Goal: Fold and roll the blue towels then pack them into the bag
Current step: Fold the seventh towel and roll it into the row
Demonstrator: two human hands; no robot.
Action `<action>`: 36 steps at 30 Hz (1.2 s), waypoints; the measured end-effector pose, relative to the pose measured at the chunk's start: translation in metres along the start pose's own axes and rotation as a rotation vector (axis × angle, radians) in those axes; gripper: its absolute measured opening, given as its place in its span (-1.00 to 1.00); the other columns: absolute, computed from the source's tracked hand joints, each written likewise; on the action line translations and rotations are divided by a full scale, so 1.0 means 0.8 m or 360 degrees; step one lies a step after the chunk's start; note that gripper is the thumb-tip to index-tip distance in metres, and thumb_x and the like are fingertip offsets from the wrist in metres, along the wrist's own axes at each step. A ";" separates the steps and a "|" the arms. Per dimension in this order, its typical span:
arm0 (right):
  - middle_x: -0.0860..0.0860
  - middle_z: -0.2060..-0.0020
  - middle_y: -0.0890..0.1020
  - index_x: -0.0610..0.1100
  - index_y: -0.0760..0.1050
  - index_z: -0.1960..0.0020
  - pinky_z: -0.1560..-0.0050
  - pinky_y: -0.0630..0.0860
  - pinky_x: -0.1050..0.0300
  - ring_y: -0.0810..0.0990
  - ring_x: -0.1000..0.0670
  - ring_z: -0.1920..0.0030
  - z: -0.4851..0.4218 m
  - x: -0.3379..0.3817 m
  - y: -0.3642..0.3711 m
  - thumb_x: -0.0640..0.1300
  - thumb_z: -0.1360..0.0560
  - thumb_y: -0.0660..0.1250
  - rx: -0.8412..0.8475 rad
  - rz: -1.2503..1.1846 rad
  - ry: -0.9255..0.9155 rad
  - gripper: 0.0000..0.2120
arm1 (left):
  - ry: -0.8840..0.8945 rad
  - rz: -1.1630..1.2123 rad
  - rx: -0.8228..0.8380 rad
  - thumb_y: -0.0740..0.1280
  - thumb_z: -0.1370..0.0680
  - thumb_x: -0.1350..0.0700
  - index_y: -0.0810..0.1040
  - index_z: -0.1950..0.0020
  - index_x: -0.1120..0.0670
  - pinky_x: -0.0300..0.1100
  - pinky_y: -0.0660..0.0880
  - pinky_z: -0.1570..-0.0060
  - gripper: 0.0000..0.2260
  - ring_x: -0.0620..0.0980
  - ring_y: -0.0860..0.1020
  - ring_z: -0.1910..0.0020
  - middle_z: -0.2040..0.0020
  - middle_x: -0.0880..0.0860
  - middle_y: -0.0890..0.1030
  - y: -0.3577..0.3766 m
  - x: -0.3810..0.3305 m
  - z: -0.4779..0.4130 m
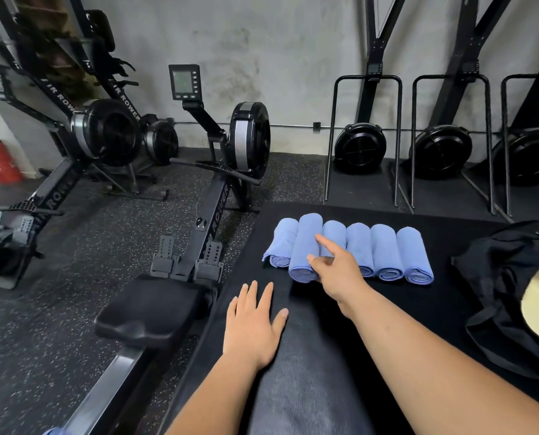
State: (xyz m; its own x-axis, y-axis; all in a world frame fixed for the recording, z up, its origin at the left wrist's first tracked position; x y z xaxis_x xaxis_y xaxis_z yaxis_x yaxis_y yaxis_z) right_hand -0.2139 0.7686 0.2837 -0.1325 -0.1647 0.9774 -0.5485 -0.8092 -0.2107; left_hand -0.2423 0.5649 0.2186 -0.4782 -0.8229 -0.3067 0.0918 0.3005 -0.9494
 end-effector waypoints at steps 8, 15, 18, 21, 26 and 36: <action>-0.01 -0.18 0.61 0.08 0.47 -0.51 -0.25 0.50 0.11 0.60 -0.02 -0.17 -0.057 0.031 0.013 -0.08 -0.64 0.39 -0.0086 0.0276 -0.0113 -0.55 | 0.0011 -0.0080 -0.0174 -0.15 -0.66 -0.41 -0.05 -0.73 -0.14 0.02 -0.11 -0.66 -0.31 0.01 -0.17 -0.71 -0.74 0.02 -0.05 0.005 -0.004 0.006; -0.10 -0.40 0.54 0.00 0.51 -0.49 -0.40 0.35 0.05 0.47 -0.13 -0.42 -0.086 0.044 0.023 -0.07 -0.68 0.32 -0.0198 0.0682 -0.0278 -0.62 | 0.0018 -0.0087 -0.0211 -0.12 -0.65 -0.41 0.07 -0.72 -0.13 0.02 -0.06 -0.65 -0.32 0.02 -0.09 -0.71 -0.73 0.02 0.04 0.004 -0.004 0.003; -0.16 -0.41 0.50 -0.02 0.53 -0.47 -0.44 0.33 0.03 0.47 -0.13 -0.43 -0.094 0.030 0.032 -0.08 -0.68 0.31 -0.0219 0.0757 -0.0286 -0.64 | 0.0014 -0.0096 -0.0204 -0.11 -0.66 -0.40 0.09 -0.71 -0.13 0.03 -0.05 -0.65 -0.33 0.02 -0.09 -0.71 -0.73 0.02 0.04 0.004 -0.004 0.002; -0.16 -0.39 0.52 -0.05 0.56 -0.44 -0.41 0.37 0.00 0.49 -0.13 -0.40 -0.094 0.022 0.035 -0.08 -0.68 0.30 -0.0282 0.0804 -0.0340 -0.66 | 0.0010 -0.0096 -0.0216 -0.09 -0.66 -0.39 0.12 -0.71 -0.13 0.03 -0.04 -0.65 -0.34 0.02 -0.07 -0.71 -0.73 0.01 0.06 0.003 -0.005 0.002; -0.13 -0.29 0.54 0.01 0.60 -0.38 -0.29 0.42 0.05 0.58 -0.12 -0.22 -0.087 0.017 0.034 -0.09 -0.67 0.30 -0.0387 0.0731 -0.0377 -0.70 | -0.0001 -0.0099 -0.0208 -0.08 -0.66 -0.38 0.14 -0.70 -0.13 0.02 -0.04 -0.65 -0.35 0.01 -0.08 -0.71 -0.73 0.00 0.06 0.003 -0.004 0.003; -0.13 -0.24 0.53 -0.04 0.43 -0.50 -0.23 0.45 -0.11 0.40 -0.21 -0.29 -0.069 0.015 0.058 0.15 -0.64 0.31 -0.0209 0.1414 -0.0485 -0.50 | -0.0007 -0.0105 -0.0206 -0.08 -0.65 -0.38 0.17 -0.68 -0.14 0.02 -0.05 -0.64 -0.35 0.02 -0.08 -0.70 -0.73 0.00 0.06 0.002 -0.005 0.004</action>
State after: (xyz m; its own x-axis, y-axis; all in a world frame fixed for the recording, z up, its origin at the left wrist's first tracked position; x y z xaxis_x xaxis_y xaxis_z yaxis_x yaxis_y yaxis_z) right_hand -0.2868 0.7603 0.2851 -0.3353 -0.8449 0.4168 -0.4415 -0.2500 -0.8618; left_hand -0.2377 0.5668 0.2181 -0.4754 -0.8452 -0.2444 -0.0532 0.3049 -0.9509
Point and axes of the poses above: each hand's wrist, its own z-axis away from the middle knuckle, its own y-axis out of the palm, x = y × z, the point moved 6 cm from there along -z, towards the middle knuckle
